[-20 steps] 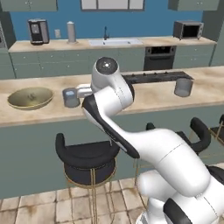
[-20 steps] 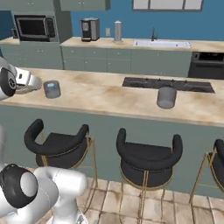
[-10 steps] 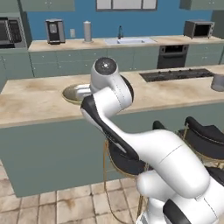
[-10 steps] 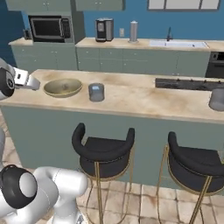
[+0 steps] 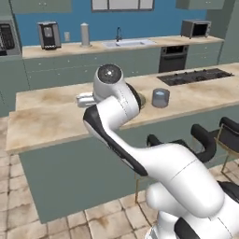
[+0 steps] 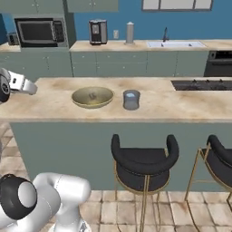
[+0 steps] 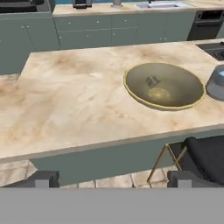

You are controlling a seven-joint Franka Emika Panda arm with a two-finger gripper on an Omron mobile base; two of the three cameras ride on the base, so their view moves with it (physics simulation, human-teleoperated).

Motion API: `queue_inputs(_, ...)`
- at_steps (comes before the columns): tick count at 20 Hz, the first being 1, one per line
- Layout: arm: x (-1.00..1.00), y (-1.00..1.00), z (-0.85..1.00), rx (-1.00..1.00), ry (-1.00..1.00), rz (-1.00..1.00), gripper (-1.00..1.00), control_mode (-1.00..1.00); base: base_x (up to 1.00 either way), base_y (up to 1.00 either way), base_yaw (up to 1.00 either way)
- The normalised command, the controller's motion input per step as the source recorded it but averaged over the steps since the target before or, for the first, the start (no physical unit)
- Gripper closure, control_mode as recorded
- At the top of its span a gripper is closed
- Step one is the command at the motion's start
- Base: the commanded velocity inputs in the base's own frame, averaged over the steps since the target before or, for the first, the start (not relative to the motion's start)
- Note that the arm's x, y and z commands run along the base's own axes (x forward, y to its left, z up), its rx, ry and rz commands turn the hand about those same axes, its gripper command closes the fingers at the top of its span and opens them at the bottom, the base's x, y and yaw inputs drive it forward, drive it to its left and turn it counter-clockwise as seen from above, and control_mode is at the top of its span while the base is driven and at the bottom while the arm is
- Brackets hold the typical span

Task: There are four ice cubes in the ice bowl. Place two ice cubes in each glass of water.

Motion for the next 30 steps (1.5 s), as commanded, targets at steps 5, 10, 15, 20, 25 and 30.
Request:
queue_inputs(5, 0.00, 0.00, 0.00, 0.00, 0.00, 0.00, -1.00, 1.00, 1.00, 0.72, -0.31)
queue_inputs(10, 0.00, 0.00, 0.00, 0.00, 0.00, 0.00, -1.00, 1.00, 0.93, -0.26, -0.11)
queue_inputs(15, 0.00, 0.00, 0.00, 0.00, 0.00, 0.00, -1.00, 1.00, 0.20, -0.77, -0.03)
queue_inputs(20, 0.00, 0.00, 0.00, 0.00, 0.00, 0.00, -1.00, 1.00, 0.00, -0.35, -0.04)
queue_inputs(25, 0.01, -0.45, 0.01, 0.04, 0.05, -0.03, -1.00, -1.00, 0.00, 0.00, 0.00)
queue_inputs(30, -0.03, -0.99, 0.00, 0.01, 0.16, -0.16, -1.00, -1.00, 0.00, 0.00, 0.00)
